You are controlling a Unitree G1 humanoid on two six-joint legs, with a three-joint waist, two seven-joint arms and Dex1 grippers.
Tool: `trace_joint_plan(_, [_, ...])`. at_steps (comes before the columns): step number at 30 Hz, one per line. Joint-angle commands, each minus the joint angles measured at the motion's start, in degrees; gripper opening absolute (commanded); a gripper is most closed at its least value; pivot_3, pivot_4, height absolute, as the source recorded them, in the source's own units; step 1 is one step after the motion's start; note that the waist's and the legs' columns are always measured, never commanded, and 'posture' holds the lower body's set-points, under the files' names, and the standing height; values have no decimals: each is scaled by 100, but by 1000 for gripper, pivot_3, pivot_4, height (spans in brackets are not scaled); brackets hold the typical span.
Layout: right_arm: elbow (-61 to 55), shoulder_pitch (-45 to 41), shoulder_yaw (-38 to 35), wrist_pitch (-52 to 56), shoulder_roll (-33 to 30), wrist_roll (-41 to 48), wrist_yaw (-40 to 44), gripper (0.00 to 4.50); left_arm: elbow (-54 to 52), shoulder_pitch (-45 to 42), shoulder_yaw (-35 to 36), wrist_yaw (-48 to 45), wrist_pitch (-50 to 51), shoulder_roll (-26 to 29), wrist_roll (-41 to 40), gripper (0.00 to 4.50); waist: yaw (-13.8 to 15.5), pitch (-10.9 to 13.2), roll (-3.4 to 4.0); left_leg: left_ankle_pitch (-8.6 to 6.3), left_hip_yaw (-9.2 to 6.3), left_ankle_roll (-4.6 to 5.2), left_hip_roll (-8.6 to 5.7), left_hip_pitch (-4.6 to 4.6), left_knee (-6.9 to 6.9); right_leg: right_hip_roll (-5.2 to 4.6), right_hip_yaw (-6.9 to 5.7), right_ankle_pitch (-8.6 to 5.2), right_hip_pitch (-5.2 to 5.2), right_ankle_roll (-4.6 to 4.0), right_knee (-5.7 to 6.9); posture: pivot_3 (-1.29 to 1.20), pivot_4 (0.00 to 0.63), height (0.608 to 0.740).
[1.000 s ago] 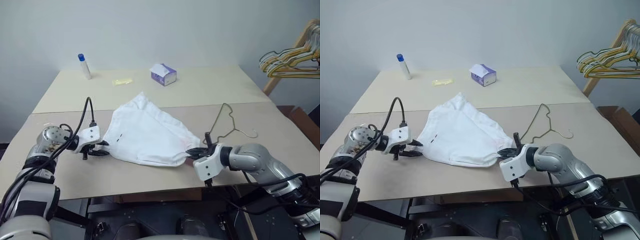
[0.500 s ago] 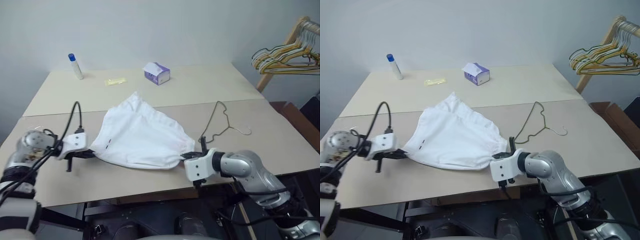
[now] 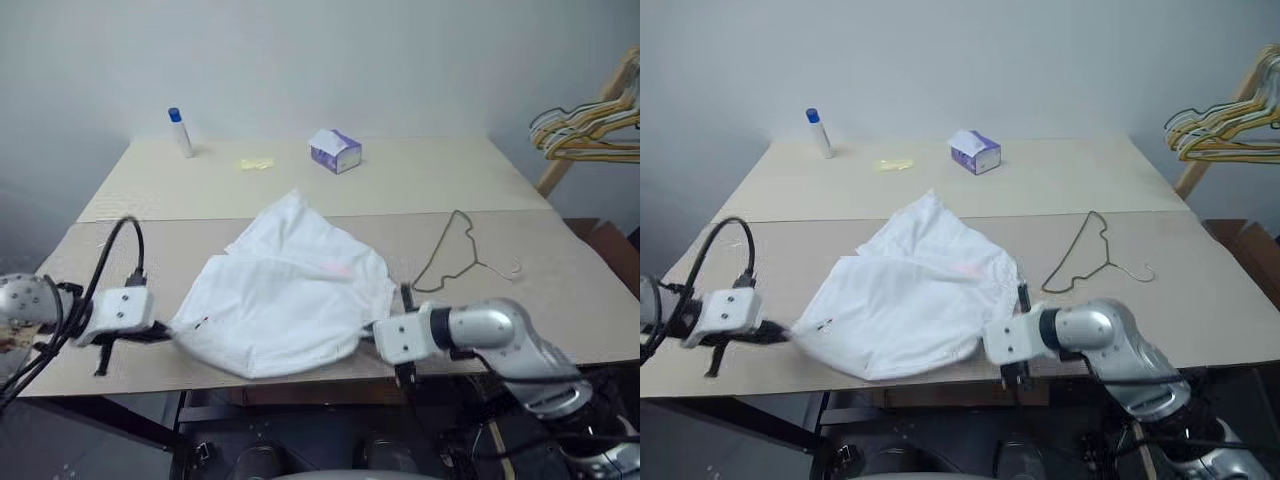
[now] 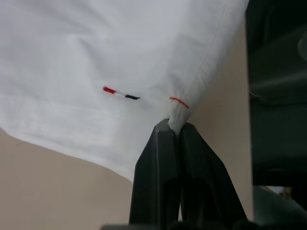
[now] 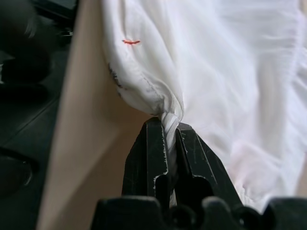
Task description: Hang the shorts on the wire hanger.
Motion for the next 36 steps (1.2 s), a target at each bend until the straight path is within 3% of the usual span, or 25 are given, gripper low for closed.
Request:
trace_joint_plan(1, [782, -1217, -472, 924, 350, 91, -450, 0, 479, -1476, -116, 1274, 489, -662, 449, 44, 3, -3, -5, 1, 5, -2, 1, -8, 2, 2, -4, 2, -4, -3, 0, -31, 0, 740])
trace_joint_plan(5, [2901, -3071, -547, 1036, 1202, -589, -2234, 0, 2173, -3900, -154, 3877, 975, -2040, 1301, 44, -41, -11, -20, 37, 29, -59, -6, -34, 26, 6, -22, 13, 0, 0, 4, -40, 0, 740])
trace_joint_plan(7, [4167, -3919, -604, 377, 1560, -1048, -3881, 0, 3180, -4980, 192, 5278, 604, -2507, 1312, 44, -132, -15, -22, 41, 26, -66, -6, -53, 17, 6, -28, 19, -9, 5, 9, -52, 0, 740])
trace_joint_plan(10, [5353, -4730, -601, -798, 1627, -1704, -6191, 0, 3913, -5940, 396, 7166, -640, -2618, 1657, 44, -321, -15, -22, 43, 31, -69, -18, -75, -26, 0, -26, 19, -37, 15, -23, -56, 0, 740])
trace_joint_plan(13, [5351, -4922, -782, -1810, 1529, -1755, -7114, 0, 3743, -6156, 627, 7391, -1561, -2485, 1452, 44, -502, -15, -22, 40, 44, -74, -36, -84, -84, -14, -10, 8, -85, 33, -30, -63, 0, 740])
trace_joint_plan(17, [4655, -4267, -746, -2521, 1383, -1362, -6334, 0, 2653, -5251, 714, 5901, -1695, -2160, 647, 44, -740, -17, -19, 47, 43, -87, -45, -61, -150, -17, -15, -8, -89, 57, -32, -59, 0, 740])
trace_joint_plan(20, [4186, -3485, -442, -2837, 1273, -1225, -5482, 0, 1693, -4219, 818, 4976, -1450, -1859, 67, 44, -869, -18, -15, 47, 39, -86, -41, 5, -155, -9, -13, -16, 0, 64, -80, -53, 0, 740])
trace_joint_plan(25, [3473, -1933, 835, -3674, 573, -1591, -3473, 0, 158, -1788, 808, 2767, -549, -793, -829, 44, -901, -14, -16, 68, 27, -71, -26, 43, -117, -6, 40, 1, 24, 71, -77, -32, 0, 740])
trace_joint_plan(30, [3117, -1134, 1503, -4259, 293, -1959, -2746, 0, -931, 879, 749, 1377, -227, 275, -661, 44, -763, -7, -15, 72, 32, -79, -15, 46, -110, 0, 66, -10, -7, 81, -26, -2, 0, 740])
trace_joint_plan(36, [2446, -915, 1374, -4284, 216, -1484, -1951, 0, -1481, 2700, 1170, 776, -44, 868, -292, 44, -428, -6, -23, 51, 46, -47, 6, 78, -110, 19, 87, -22, -5, 56, -2, 8, 0, 740])
